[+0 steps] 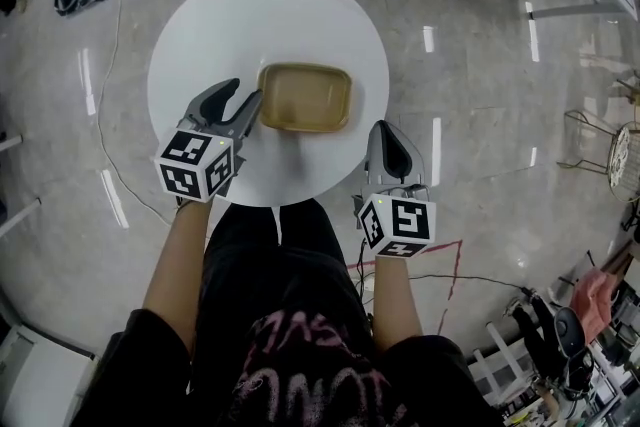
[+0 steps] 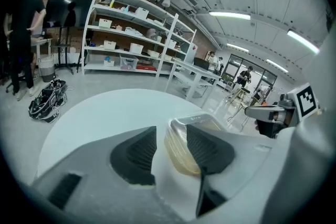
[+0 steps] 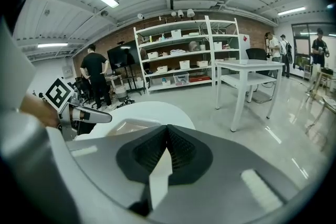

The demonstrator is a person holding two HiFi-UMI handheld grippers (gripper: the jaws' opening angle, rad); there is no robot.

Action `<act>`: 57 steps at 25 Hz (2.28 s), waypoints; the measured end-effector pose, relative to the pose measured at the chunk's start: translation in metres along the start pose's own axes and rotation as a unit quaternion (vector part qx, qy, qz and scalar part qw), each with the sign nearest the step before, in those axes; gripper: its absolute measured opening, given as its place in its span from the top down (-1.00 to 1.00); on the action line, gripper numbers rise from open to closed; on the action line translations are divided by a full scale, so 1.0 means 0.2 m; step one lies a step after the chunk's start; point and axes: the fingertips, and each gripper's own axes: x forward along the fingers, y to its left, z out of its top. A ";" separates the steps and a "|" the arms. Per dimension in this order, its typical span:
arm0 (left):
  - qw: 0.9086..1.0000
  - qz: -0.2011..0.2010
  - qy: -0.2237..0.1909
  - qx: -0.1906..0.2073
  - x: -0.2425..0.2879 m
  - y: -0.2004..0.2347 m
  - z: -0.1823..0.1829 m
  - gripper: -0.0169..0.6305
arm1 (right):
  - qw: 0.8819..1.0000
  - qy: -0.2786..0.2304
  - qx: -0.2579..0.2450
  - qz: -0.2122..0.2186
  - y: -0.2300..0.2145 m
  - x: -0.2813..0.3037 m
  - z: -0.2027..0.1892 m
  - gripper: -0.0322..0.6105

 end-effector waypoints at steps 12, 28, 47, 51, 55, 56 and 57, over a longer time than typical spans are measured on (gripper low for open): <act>1.000 -0.005 0.029 -0.008 0.10 0.03 -0.08 0.48 | 1.000 0.014 0.001 -0.010 -0.06 0.03 -0.06 0.87; 0.996 -0.066 0.024 -0.048 0.10 -0.01 -0.11 0.93 | 1.000 0.016 -0.003 -0.011 -0.05 0.02 -0.09 0.87; 0.999 -0.044 -0.003 -0.027 0.03 -0.03 -0.03 0.92 | 1.000 0.007 -0.002 -0.010 -0.04 -0.01 -0.06 0.87; 0.999 -0.038 -0.010 -0.023 0.00 -0.05 -0.01 0.92 | 1.000 0.002 -0.001 -0.007 -0.03 -0.02 -0.04 0.87; 0.999 -0.033 -0.020 -0.024 -0.04 -0.06 0.02 0.92 | 1.000 -0.006 -0.003 -0.006 -0.02 -0.04 -0.01 0.87; 0.999 -0.032 -0.023 -0.024 -0.06 -0.07 0.03 0.92 | 1.000 -0.008 -0.004 -0.007 -0.02 -0.05 0.00 0.87; 0.999 -0.031 -0.026 -0.023 -0.07 -0.08 0.04 0.92 | 1.000 -0.010 -0.004 -0.008 -0.02 -0.06 0.01 0.87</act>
